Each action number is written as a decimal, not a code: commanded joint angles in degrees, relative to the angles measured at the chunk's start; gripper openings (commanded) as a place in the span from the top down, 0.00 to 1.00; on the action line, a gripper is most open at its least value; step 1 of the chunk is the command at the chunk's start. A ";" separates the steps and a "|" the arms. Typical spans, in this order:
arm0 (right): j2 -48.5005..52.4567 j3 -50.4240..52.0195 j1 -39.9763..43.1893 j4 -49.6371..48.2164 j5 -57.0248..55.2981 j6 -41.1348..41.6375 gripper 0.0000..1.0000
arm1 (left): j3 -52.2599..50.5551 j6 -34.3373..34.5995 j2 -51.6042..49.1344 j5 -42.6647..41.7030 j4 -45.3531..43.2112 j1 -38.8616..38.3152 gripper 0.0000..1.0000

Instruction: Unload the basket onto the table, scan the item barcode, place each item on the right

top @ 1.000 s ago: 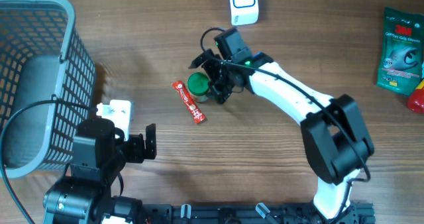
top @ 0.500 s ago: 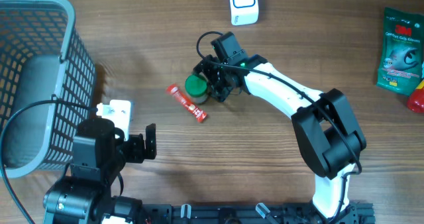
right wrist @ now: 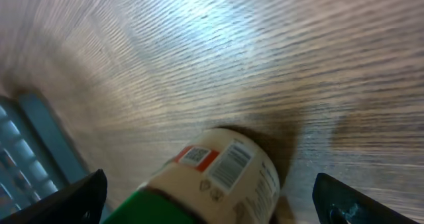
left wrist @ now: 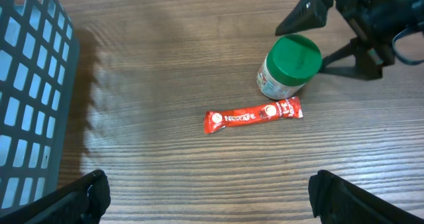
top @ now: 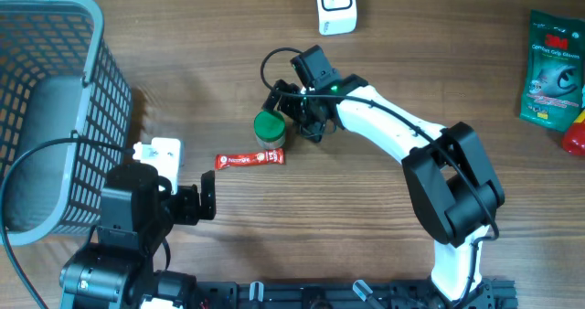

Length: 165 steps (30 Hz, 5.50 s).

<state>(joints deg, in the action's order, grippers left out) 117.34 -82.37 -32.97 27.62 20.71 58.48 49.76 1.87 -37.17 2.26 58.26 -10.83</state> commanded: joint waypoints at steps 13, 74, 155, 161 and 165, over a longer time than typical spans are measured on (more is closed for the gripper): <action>-1.51 -4.96 -9.14 5.60 -22.27 -33.11 0.00 | -0.33 0.55 0.31 -0.26 -0.15 -0.31 0.00; -7.21 1.60 8.41 28.96 -34.23 47.15 0.01 | -0.33 0.55 0.31 -0.26 -0.15 -0.31 0.00; -6.75 5.70 15.65 16.13 -14.88 -4.57 0.00 | -0.33 0.55 0.31 -0.26 -0.15 -0.31 0.00; -9.33 3.69 15.80 18.34 -12.07 -5.88 0.00 | -0.33 0.55 0.31 -0.26 -0.15 -0.31 0.00; -15.04 0.04 15.80 23.28 -15.56 -12.28 0.00 | -0.33 0.52 0.31 -0.26 -0.15 -0.31 0.00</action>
<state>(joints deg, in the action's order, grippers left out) 109.12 -77.80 -17.30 48.49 7.31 49.84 49.76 1.87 -37.17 2.26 58.26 -10.83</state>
